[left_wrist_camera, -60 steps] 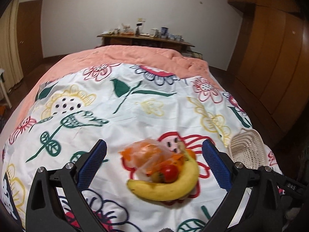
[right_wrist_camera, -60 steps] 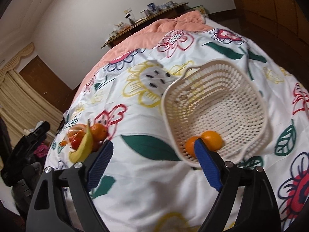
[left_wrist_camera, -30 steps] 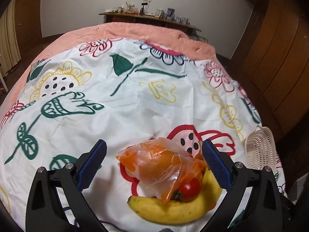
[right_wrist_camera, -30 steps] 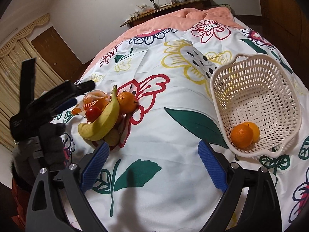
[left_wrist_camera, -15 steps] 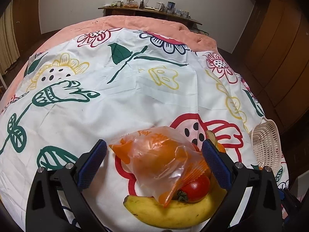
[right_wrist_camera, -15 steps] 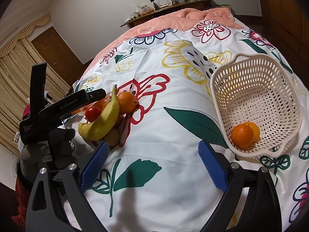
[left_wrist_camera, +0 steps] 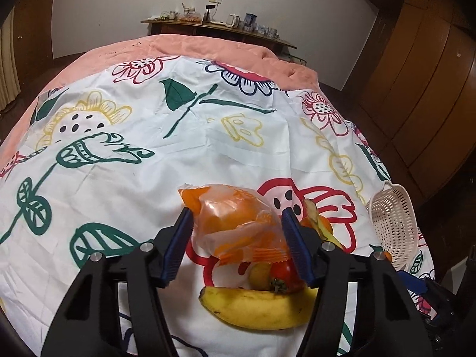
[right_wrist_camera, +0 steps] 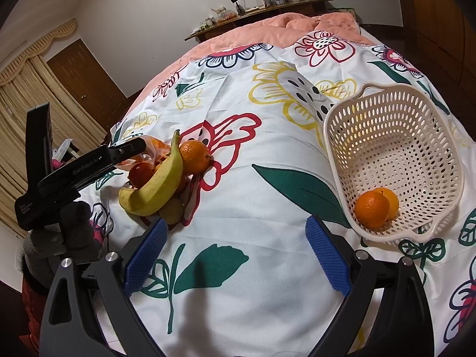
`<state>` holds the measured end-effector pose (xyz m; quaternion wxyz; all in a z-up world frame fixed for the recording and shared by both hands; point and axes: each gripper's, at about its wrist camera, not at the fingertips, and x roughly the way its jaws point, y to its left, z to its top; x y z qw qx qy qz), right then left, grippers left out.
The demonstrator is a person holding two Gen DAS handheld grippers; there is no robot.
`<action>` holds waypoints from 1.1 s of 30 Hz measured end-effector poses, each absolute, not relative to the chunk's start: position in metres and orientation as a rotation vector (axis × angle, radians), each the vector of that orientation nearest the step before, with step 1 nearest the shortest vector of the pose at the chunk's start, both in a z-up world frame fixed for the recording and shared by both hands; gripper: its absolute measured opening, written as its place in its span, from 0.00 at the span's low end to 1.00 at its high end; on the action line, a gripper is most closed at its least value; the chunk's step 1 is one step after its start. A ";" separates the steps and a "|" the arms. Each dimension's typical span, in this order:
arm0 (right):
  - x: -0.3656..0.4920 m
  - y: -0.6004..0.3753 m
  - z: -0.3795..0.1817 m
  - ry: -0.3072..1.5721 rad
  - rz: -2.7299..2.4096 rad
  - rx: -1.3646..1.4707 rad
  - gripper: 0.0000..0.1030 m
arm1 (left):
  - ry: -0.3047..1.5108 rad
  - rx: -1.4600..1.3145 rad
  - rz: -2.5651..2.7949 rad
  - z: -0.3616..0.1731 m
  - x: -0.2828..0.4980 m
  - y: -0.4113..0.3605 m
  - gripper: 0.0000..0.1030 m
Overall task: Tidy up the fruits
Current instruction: 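Close the left gripper on the clear plastic bag of orange items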
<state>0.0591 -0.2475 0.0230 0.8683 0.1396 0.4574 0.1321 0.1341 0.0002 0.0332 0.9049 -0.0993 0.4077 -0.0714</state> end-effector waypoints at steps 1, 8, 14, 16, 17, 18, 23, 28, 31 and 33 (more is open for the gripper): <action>0.059 -0.247 0.023 0.958 0.276 0.291 0.91 | 0.836 -0.209 -0.144 0.036 0.133 0.002 0.59; 0.060 -0.246 0.023 0.961 0.276 0.289 0.91 | 0.792 -0.225 -0.135 0.052 0.123 0.015 0.58; 0.062 -0.235 0.038 0.929 0.324 0.278 0.91 | 0.736 -0.223 -0.131 0.069 0.112 0.022 0.51; 0.063 -0.225 0.046 0.907 0.356 0.252 0.91 | 0.716 -0.228 -0.140 0.075 0.108 0.025 0.51; 0.063 -0.220 0.048 0.900 0.367 0.240 0.91 | 0.712 -0.227 -0.142 0.076 0.107 0.026 0.51; 0.064 -0.215 0.051 0.892 0.379 0.227 0.91 | 0.708 -0.223 -0.143 0.077 0.106 0.027 0.51; 0.068 -0.191 0.058 0.874 0.432 0.185 0.90 | 0.739 -0.235 -0.136 0.069 0.109 0.030 0.67; 0.067 -0.168 0.060 0.856 0.461 0.107 0.81 | 0.780 -0.243 -0.139 0.052 0.115 0.025 0.76; 0.066 -0.162 0.057 0.864 0.464 0.092 0.78 | 0.802 -0.211 -0.149 0.043 0.120 0.016 0.84; 0.065 -0.163 0.054 0.869 0.458 0.094 0.78 | 0.795 -0.164 -0.131 0.039 0.122 0.009 0.85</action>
